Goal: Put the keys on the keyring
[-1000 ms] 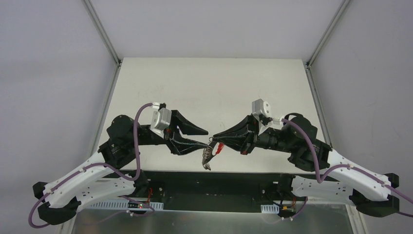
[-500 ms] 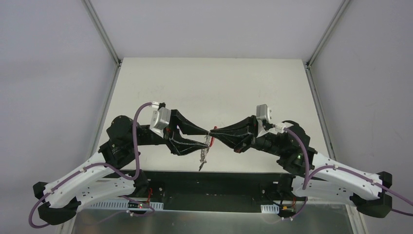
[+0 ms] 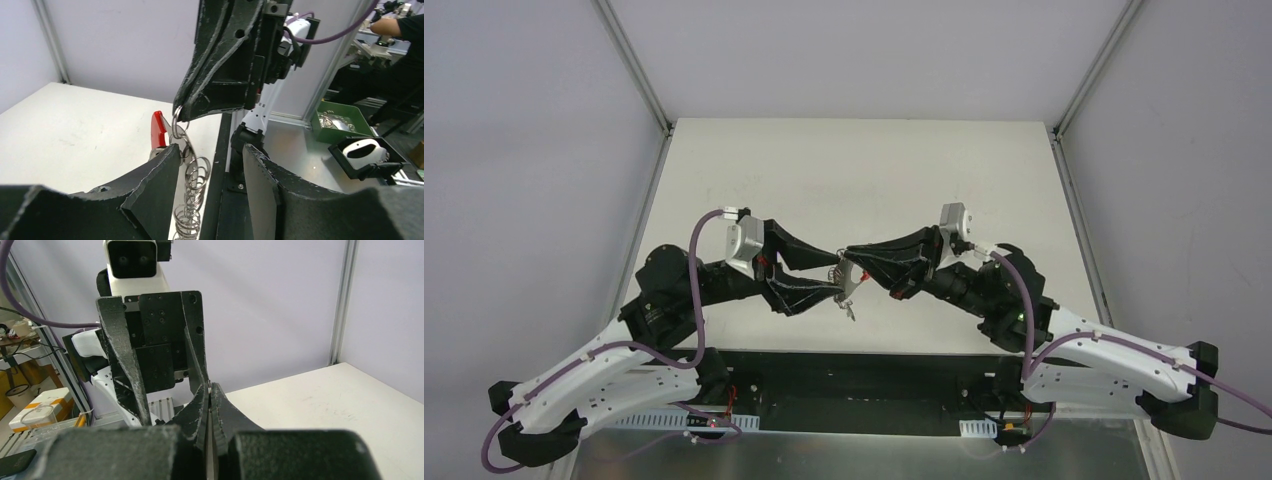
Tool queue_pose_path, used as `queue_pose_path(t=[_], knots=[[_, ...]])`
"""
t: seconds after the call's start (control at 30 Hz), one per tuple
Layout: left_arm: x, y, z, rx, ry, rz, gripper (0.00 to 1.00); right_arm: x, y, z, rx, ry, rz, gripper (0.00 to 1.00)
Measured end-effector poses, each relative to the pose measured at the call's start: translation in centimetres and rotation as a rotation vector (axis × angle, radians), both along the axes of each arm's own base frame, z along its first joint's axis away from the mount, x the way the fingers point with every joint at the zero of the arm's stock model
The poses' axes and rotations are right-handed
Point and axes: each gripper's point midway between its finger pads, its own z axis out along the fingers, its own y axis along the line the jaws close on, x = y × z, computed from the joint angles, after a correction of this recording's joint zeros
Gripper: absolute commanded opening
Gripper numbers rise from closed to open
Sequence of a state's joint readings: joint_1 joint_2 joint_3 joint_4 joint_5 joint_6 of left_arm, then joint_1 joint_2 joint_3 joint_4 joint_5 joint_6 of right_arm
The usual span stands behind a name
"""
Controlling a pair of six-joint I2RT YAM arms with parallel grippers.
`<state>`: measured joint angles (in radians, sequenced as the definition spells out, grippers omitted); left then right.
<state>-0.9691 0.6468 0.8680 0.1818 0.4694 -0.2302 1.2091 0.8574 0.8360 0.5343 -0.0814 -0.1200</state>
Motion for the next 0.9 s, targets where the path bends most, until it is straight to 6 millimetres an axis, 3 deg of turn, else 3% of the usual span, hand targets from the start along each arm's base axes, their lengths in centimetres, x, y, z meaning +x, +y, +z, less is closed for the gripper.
queue_pose_path(t=[0.17, 0.4, 0.53, 0.7, 0.9], knots=[[1.4, -0.1, -1.2, 0.023, 0.015, 0.065, 0.49, 0.3, 0.1, 0.2, -0.002, 0.008, -0.012, 0.0], [3.3, -0.5, -4.6, 0.102, 0.053, 0.148, 0.48, 0.0, 0.0, 1.6, 0.027, 0.002, -0.008, 0.0], [3.8, -0.5, -5.4, 0.122, 0.059, 0.17, 0.38, 0.1, 0.0, 1.6, 0.025, 0.004, -0.01, 0.0], [4.0, -0.5, -5.4, 0.125, 0.053, 0.176, 0.15, 0.4, 0.0, 1.4, 0.018, 0.013, -0.024, 0.0], [3.9, -0.5, -5.6, 0.135, 0.05, 0.176, 0.0, 1.3, -0.2, 0.9, 0.001, 0.039, -0.075, 0.0]])
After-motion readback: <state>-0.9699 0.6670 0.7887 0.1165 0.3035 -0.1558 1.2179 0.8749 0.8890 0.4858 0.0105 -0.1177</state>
